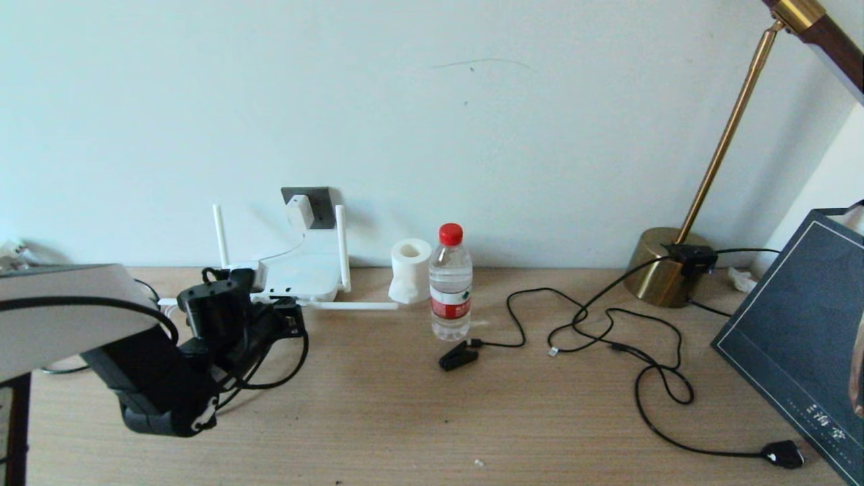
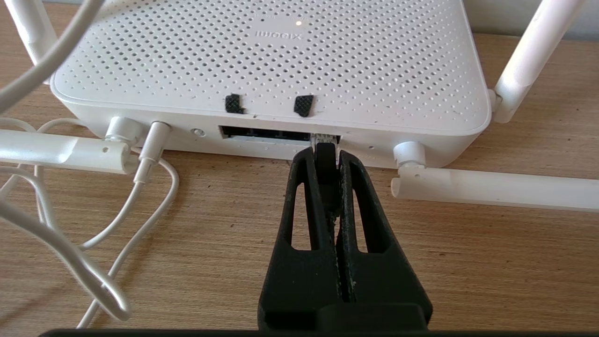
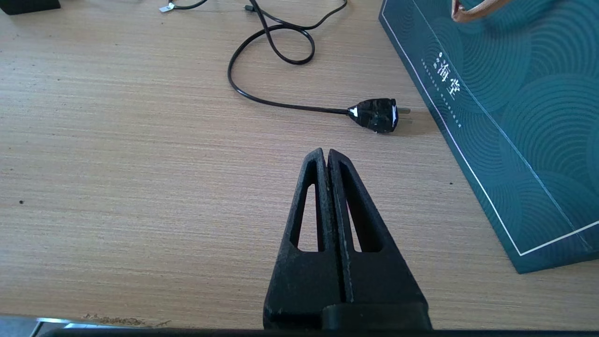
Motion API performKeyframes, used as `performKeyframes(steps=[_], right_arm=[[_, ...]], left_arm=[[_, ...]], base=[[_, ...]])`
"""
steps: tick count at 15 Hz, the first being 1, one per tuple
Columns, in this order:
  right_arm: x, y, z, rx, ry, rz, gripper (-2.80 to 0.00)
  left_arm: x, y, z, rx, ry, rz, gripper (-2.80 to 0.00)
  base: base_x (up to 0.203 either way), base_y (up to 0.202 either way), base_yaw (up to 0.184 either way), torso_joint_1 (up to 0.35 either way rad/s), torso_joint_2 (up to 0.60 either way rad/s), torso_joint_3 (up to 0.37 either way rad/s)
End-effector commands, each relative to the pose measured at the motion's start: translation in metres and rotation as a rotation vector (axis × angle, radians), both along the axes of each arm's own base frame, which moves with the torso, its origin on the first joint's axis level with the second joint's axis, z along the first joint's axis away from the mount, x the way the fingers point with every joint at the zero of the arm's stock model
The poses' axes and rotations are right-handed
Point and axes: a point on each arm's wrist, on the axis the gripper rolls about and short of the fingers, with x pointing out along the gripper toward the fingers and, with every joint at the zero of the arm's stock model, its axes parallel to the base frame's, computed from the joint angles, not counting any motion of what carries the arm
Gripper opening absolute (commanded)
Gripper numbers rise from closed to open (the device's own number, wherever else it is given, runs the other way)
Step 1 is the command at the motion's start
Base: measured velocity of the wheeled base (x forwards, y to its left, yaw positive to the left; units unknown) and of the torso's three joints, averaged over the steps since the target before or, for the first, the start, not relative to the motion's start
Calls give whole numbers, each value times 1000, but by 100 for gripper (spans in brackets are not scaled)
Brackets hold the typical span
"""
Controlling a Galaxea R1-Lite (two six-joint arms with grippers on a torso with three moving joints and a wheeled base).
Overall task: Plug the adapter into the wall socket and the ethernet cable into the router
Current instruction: Hand it to the other hand
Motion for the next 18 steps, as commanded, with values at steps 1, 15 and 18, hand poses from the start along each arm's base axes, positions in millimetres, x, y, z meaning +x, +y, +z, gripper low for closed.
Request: performKeyframes(steps=[1,15,18], right_arm=[[0,0,0,-1,2,0,-280],[0,0,0,-1,2,1,-280],[0,0,0,0,2,1,-280]], left_arm=[[1,1,-2,0,1,3,-280],[4,1,-11,2,21,4,-280],[4,1,-10,1,18,1,-280]], base=[[0,0,0,0,0,0],[0,0,0,0,0,0],[0,0,0,0,0,0]])
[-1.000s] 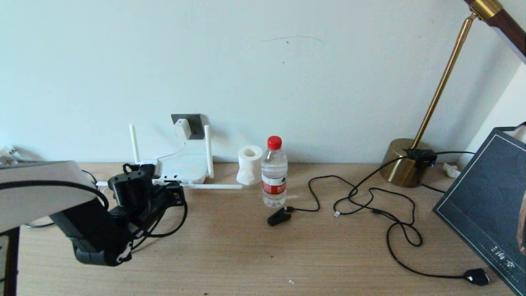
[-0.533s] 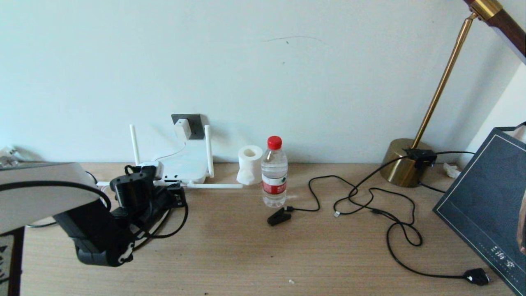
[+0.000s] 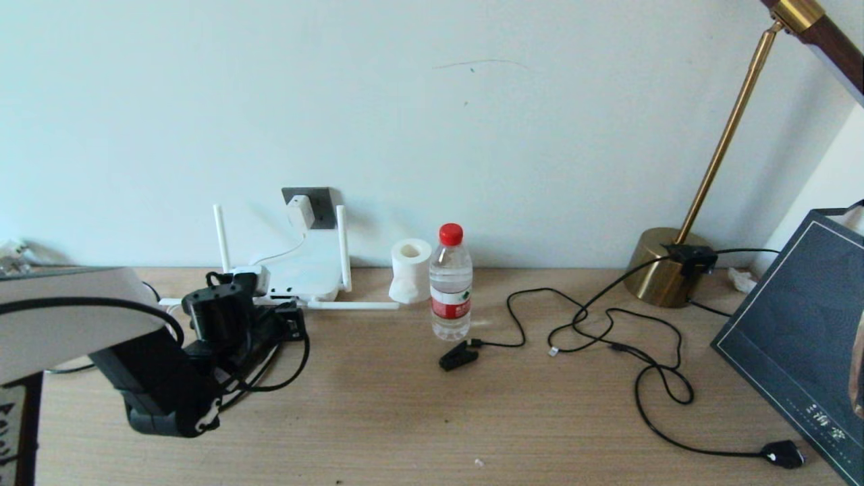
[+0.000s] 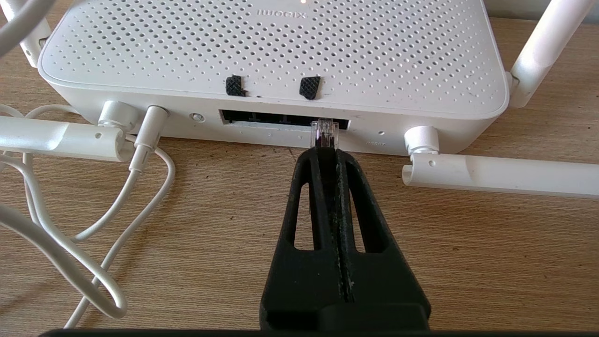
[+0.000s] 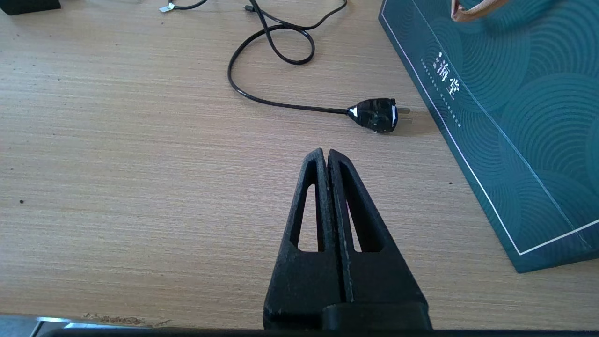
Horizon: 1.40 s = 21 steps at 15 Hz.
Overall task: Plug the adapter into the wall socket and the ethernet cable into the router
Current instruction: Hand it to the other hand
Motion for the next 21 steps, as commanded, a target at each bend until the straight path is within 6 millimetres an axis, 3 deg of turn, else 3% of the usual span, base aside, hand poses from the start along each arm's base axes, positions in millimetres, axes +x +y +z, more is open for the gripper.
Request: performKeyframes(steps=[1,8,11,15,19,21], right_arm=[[0,0,0,-1,2,1,-280],[0,0,0,-1,3,1,-280],[0,0,0,-1,3,1,-280],[0,0,0,-1,2,1,-280],[0,0,0,0,2,0,-280],[0,0,0,0,3,0,-280]], left_arm=[[0,0,1,0,-8,0,-280],[-8,-1,3,1,0,-3,-280],[-27,-1,15,5,2,-17,-280],[-74,3,38,56,47,-104,-280],[-115,7,39,92,431,-136,-280],[-117,9,42,80,579,-158,-280]], base=[[0,0,0,0,0,0],[0,0,0,0,0,0],[0,0,0,0,0,0],[0,0,0,0,0,0],[0,0,0,0,0,0],[0,0,0,0,0,0]])
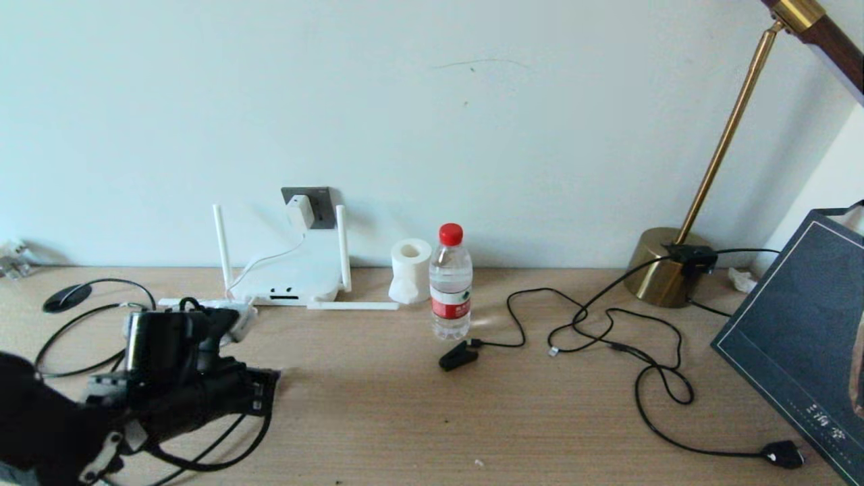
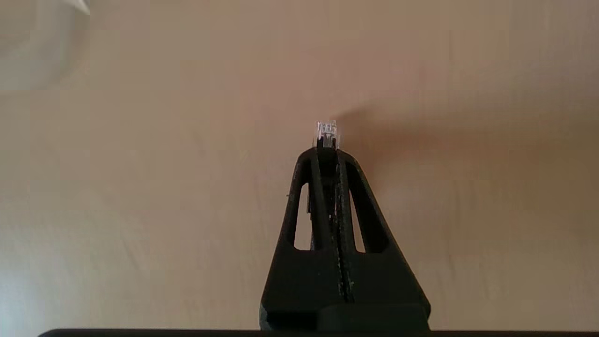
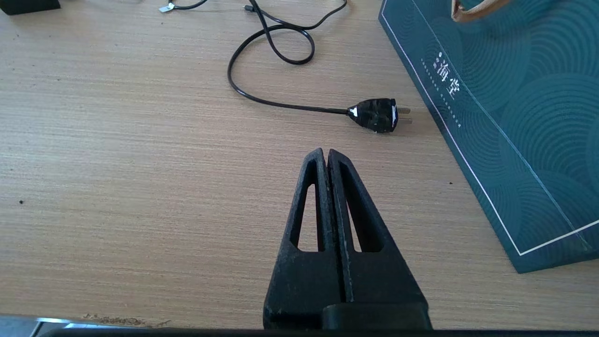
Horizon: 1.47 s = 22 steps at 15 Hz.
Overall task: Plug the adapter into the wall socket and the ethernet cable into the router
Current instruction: Hand it to the other hand
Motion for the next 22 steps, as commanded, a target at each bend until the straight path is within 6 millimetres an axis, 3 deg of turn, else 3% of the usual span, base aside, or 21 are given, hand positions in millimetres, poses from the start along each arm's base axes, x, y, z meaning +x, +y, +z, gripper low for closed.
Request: performKeyframes(steps=[1,10,11,22], right_arm=[[0,0,0,-1,3,0,-280],[0,0,0,0,3,0,-280],[0,0,0,0,2,2,-280],[0,0,0,0,2,0,-280]], left_arm=[[-11,2,6,-11,172,-5,-280],[-8,1,1,-19,187,-5,-280],[-8,1,1,-19,188,-5,0],[-13,2,-2,-11,202,-7,0]], base=[[0,0,0,0,0,0],[0,0,0,0,0,0],[0,0,0,0,0,0],[0,0,0,0,0,0]])
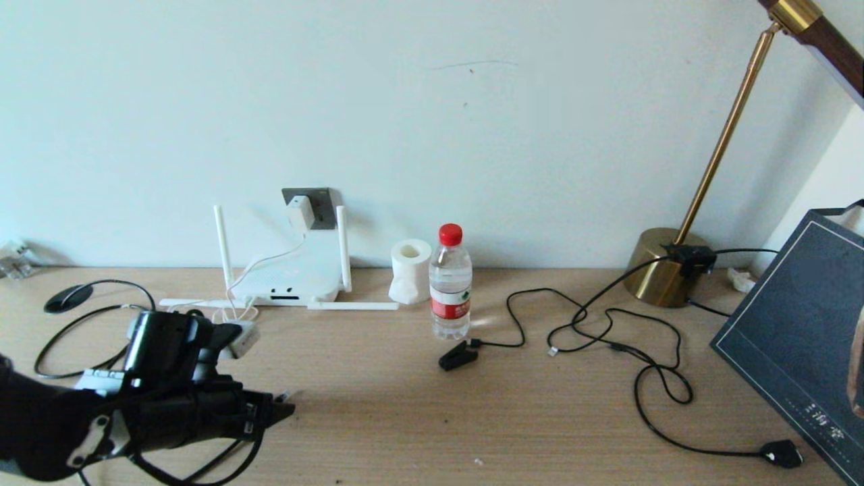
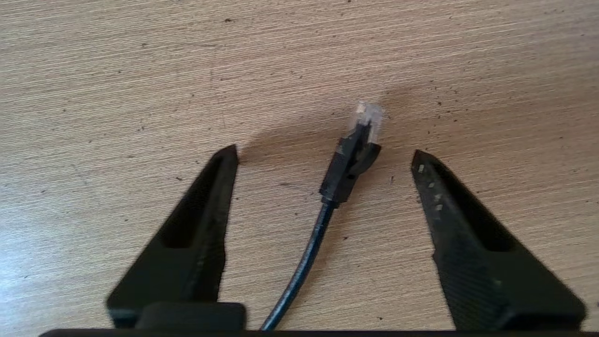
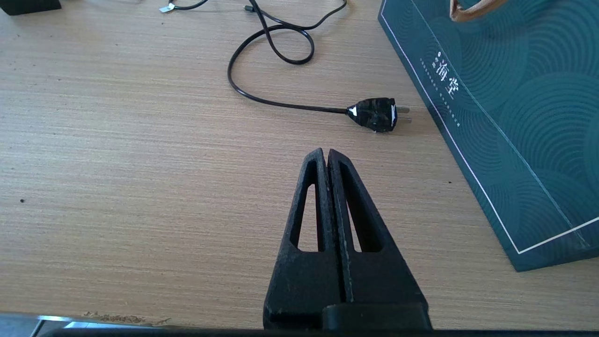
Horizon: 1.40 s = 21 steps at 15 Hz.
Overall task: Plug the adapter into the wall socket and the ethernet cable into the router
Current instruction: Hand it to the other hand
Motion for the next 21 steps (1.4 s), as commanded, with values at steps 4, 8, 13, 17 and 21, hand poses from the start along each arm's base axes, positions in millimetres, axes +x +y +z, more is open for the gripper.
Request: performKeyframes(steps=[4,8,13,17,21], right_arm=[[0,0,0,0,3,0,-280],[0,0,0,-1,2,0,-280],[0,0,0,1,2,-1,-280],[0,0,0,1,2,0,-280],[0,0,0,0,2,0,-280]], left_arm=[[-3,-1,4,30,-24,-32,0],[-6,2,5,245,-39,-84,0],[-6,0,7,380,-50,-116,0],[1,-5,5,409,-80,-118,0],[2,-7,2,429,-67,-115,0]], base=[[0,0,0,0,0,0],[0,0,0,0,0,0],[0,0,0,0,0,0],[0,0,0,0,0,0],[0,0,0,0,0,0]])
